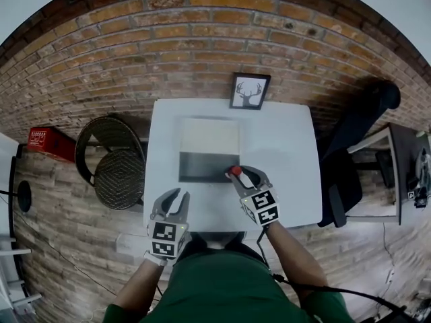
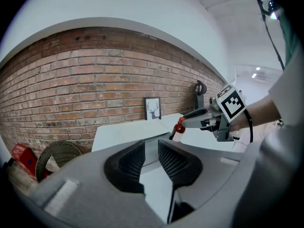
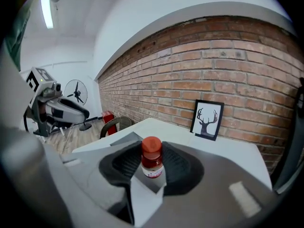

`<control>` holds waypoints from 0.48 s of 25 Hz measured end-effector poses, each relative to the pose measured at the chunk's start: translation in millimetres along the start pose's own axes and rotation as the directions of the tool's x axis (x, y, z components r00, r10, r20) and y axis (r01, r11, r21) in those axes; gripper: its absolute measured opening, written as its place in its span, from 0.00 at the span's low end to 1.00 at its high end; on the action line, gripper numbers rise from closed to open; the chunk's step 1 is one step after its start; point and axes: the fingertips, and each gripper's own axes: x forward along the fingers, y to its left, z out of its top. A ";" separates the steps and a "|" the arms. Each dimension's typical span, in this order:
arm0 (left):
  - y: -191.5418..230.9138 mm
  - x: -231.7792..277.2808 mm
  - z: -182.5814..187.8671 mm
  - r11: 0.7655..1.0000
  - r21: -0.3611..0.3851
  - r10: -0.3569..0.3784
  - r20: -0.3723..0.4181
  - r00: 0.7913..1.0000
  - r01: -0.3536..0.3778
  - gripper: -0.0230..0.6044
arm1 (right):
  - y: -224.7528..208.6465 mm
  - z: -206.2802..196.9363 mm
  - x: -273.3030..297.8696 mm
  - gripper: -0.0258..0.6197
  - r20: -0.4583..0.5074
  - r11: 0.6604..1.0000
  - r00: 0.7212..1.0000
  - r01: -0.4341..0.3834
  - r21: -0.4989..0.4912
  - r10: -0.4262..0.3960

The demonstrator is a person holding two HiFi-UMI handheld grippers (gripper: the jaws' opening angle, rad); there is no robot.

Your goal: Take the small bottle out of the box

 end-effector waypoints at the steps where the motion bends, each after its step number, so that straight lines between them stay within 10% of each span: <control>1: -3.1 0.7 0.4 1.000 0.000 -0.003 -0.001 1.000 0.003 0.19 | -4.7 1.7 -4.3 0.25 0.005 1.000 1.000 0.005 0.009 -0.005; 12: -23.7 10.8 3.0 1.000 0.024 -0.016 -0.016 1.000 0.017 0.19 | -76.5 -0.7 -41.4 0.25 0.021 0.991 0.993 0.112 0.069 -0.113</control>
